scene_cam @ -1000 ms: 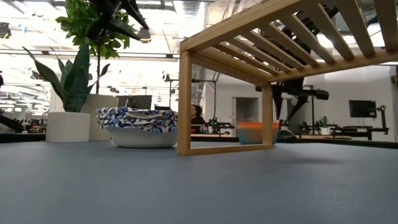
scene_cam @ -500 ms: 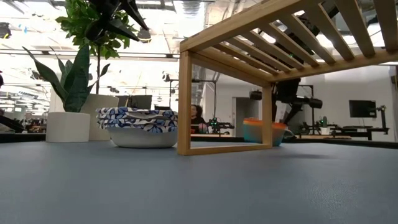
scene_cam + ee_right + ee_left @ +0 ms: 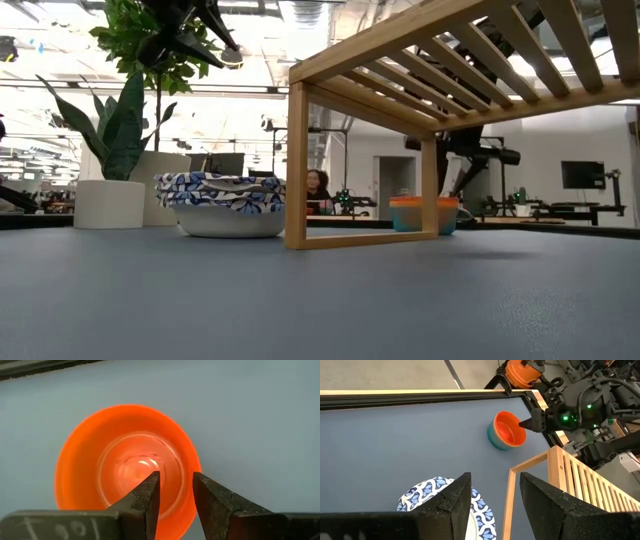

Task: Place and stack bowls onto a shelf
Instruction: Stack the small red bowl on top of the small purple bowl on the shelf

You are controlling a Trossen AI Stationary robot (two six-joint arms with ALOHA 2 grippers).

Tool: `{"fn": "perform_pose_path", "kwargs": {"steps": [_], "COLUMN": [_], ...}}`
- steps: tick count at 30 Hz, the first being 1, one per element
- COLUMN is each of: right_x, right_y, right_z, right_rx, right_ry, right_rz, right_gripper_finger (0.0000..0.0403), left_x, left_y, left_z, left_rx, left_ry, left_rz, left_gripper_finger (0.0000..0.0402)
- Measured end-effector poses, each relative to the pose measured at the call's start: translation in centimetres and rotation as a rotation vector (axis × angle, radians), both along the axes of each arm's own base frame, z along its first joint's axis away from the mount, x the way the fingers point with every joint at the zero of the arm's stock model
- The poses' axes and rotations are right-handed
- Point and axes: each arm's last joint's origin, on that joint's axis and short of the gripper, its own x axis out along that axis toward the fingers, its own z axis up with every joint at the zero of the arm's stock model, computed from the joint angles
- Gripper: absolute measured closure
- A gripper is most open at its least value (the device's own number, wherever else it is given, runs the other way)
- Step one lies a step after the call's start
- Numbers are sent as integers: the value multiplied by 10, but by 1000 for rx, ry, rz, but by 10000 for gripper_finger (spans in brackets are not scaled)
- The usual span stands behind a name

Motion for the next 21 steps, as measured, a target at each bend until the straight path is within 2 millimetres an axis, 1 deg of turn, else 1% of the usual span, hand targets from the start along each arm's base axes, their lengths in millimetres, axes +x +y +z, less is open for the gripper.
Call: {"fn": "perform_pose_path", "kwargs": {"steps": [7,12,21], "right_x": [-2,-2,-5], "right_y": [-2,-3,-6], "right_z": [0,5,5], "right_rx": [-3,-20,-29], "right_ry": [11,42,64], "right_rz": [3,0,-19], "right_gripper_finger": [261,262,262], "left_x": [-1,-2,-3], "left_y": [4,7,10], "left_z": [0,-1,-1], "left_rx": [-6,-14,-14], "left_ry": [-1,4,6], "left_rz": [9,15,33], "left_gripper_finger": [248,248,248]}}
